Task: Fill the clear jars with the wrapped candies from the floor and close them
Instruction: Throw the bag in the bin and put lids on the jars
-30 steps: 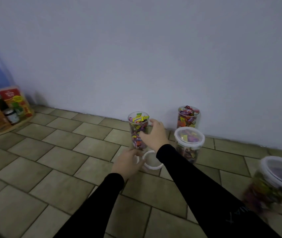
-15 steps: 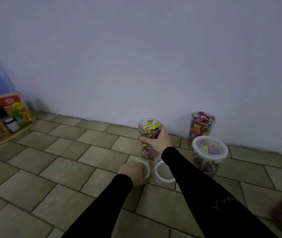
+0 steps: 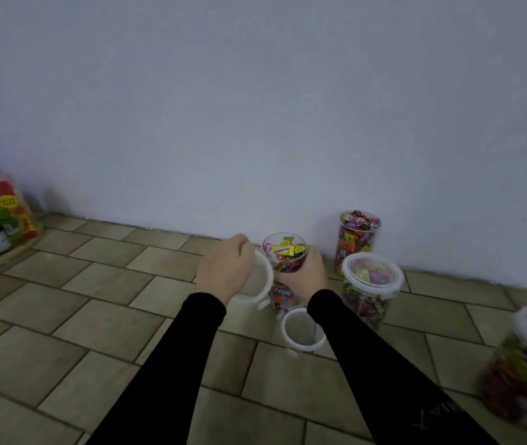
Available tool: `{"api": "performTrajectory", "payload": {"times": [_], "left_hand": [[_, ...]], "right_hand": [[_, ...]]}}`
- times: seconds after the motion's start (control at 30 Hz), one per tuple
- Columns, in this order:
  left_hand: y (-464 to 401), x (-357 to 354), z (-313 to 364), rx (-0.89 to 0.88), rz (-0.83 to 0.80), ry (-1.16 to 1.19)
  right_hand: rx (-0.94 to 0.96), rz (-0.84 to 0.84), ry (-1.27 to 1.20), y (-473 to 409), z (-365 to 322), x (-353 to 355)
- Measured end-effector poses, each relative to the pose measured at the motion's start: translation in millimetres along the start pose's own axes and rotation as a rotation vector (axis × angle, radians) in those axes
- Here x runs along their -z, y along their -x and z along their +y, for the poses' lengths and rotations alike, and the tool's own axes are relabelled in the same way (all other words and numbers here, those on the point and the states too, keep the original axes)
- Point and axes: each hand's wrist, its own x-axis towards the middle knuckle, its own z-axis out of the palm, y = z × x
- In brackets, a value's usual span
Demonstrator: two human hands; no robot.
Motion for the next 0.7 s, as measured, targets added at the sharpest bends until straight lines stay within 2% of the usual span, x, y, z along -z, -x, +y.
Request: {"api": "performTrajectory", "payload": {"times": [0.07, 0.13, 0.27, 0.4, 0.63, 0.7], "left_hand": [[-3, 1, 11, -0.001, -0.009, 0.289], [-11, -3, 19, 0.004, -0.064, 0.400], [-38, -26, 21, -0.019, -0.159, 0.193], [-48, -46, 21, 0.043, -0.120, -0.033], [-50, -54, 18, 0.152, -0.031, -0.029], [-47, -55, 16, 0.166, -0.049, 0.040]], "right_hand": [[0.029, -0.040, -0.006, 7, 1, 2], [0.047, -0.103, -0.034, 14, -2, 4], [0.082, -0.158, -0.060, 26, -6, 10], [0.057, -0.121, -0.056, 25, 0, 7], [0.049, -0.079, -0.067, 26, 9, 1], [0.052, -0.095, -0.076, 25, 8, 4]]}}
